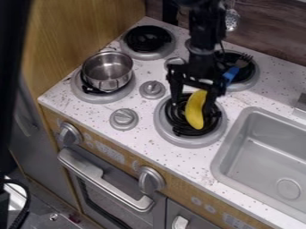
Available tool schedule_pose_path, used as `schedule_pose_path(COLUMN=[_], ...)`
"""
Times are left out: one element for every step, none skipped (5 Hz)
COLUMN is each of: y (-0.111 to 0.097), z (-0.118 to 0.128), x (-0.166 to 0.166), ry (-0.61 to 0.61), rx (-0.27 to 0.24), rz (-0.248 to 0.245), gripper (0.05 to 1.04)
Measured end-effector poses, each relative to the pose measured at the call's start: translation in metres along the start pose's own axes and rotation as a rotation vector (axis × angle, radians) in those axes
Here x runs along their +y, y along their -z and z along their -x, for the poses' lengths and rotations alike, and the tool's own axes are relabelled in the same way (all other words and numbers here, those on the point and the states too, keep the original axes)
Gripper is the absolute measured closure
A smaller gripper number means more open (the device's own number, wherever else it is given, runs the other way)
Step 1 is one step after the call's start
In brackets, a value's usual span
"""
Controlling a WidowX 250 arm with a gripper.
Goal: Grab the yellow banana and put it on the bottom right burner
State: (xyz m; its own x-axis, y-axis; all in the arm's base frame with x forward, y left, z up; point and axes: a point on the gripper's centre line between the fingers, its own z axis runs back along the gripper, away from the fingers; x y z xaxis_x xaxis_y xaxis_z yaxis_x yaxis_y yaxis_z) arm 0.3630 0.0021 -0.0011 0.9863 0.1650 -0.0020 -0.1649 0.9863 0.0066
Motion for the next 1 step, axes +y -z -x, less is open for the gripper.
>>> schedule_pose_path(y=[-0.0085], z=[0.0088], x=[0.0068], ry=[0.019], rx=[-0.025], rz=[0.018], gripper=[0.084])
